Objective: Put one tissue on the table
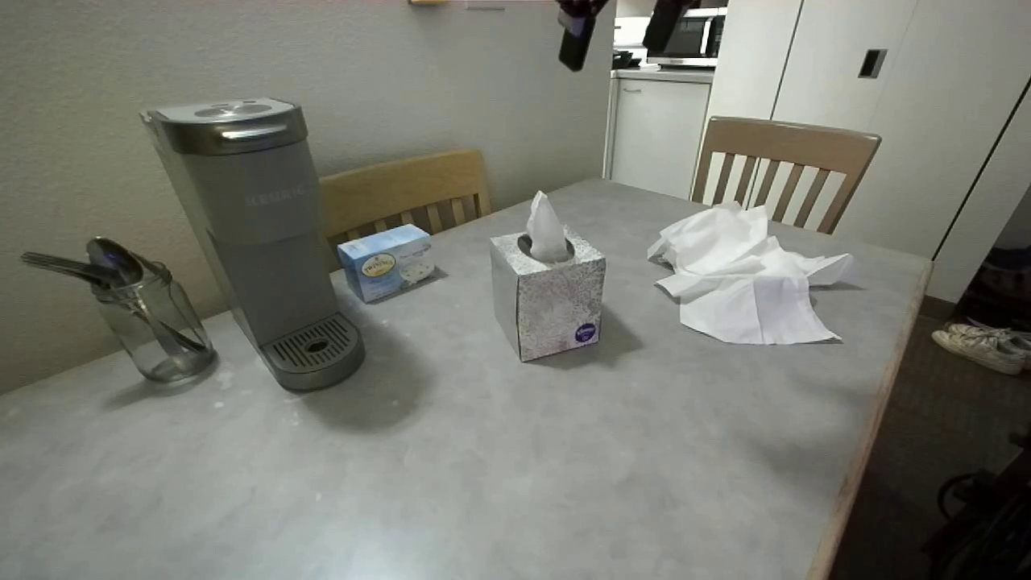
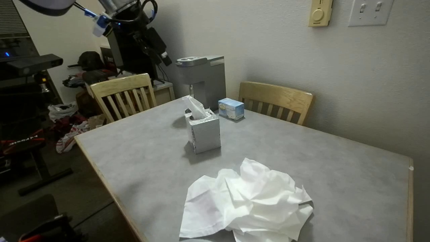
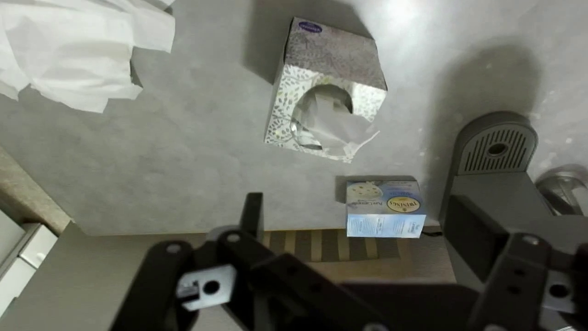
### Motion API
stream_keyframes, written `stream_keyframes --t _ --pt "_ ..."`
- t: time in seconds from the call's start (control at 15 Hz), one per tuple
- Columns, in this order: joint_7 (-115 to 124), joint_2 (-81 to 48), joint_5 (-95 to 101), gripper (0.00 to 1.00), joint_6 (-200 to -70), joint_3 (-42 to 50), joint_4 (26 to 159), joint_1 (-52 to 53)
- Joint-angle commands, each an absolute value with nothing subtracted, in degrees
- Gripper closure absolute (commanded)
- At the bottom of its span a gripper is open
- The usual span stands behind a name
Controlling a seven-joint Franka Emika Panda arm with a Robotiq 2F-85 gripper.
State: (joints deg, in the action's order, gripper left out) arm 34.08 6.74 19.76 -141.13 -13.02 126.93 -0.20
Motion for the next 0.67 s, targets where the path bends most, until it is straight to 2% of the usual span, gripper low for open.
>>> stream_keyframes --t 0.0,0.6 --pt "35.49 -0.88 25.23 0.0 -141.56 -11.58 119.73 0.83" --pt "36.46 -13.31 32.76 0.0 -133.32 -5.05 107.05 7.29"
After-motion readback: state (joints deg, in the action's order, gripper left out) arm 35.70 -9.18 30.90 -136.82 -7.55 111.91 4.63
